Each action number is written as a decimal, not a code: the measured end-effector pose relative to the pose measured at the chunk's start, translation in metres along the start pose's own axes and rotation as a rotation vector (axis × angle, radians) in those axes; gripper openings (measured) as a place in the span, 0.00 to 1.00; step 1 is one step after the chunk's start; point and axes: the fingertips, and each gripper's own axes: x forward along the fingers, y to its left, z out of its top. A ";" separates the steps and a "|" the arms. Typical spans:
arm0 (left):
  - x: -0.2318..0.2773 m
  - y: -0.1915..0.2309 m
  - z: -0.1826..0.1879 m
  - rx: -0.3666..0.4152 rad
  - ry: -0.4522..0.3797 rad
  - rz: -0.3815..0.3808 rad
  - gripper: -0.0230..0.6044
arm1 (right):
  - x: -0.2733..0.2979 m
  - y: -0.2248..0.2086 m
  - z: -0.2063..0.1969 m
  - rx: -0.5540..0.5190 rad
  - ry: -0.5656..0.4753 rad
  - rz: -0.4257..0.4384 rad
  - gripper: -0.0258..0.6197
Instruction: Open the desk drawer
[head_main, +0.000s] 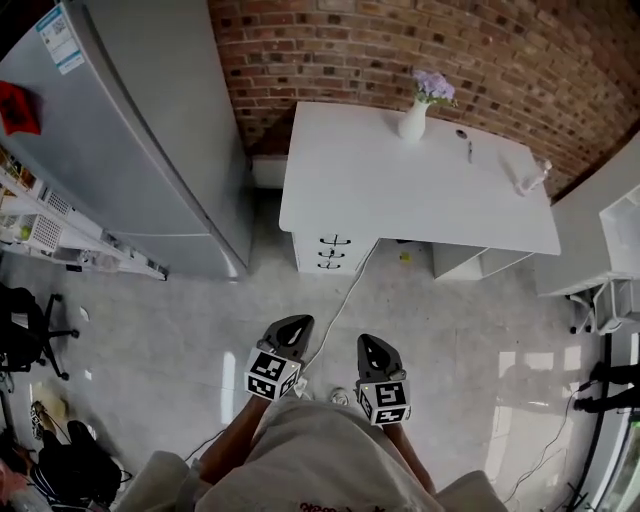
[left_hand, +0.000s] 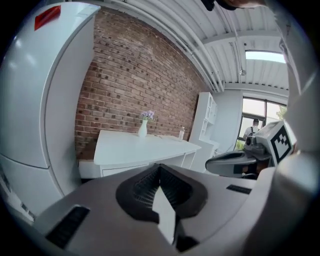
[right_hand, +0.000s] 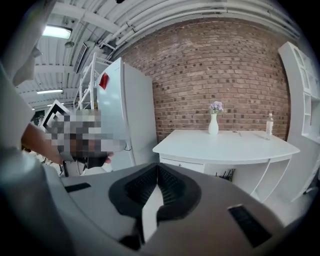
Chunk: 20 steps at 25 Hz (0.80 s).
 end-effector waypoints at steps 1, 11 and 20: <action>0.003 0.010 0.006 0.001 0.001 -0.016 0.05 | 0.011 0.005 0.008 -0.002 0.003 -0.005 0.07; 0.017 0.084 0.028 0.021 0.041 -0.132 0.05 | 0.098 0.030 0.053 0.008 0.028 -0.075 0.07; 0.023 0.126 0.021 0.029 0.093 -0.212 0.05 | 0.130 0.031 0.059 0.007 0.049 -0.155 0.07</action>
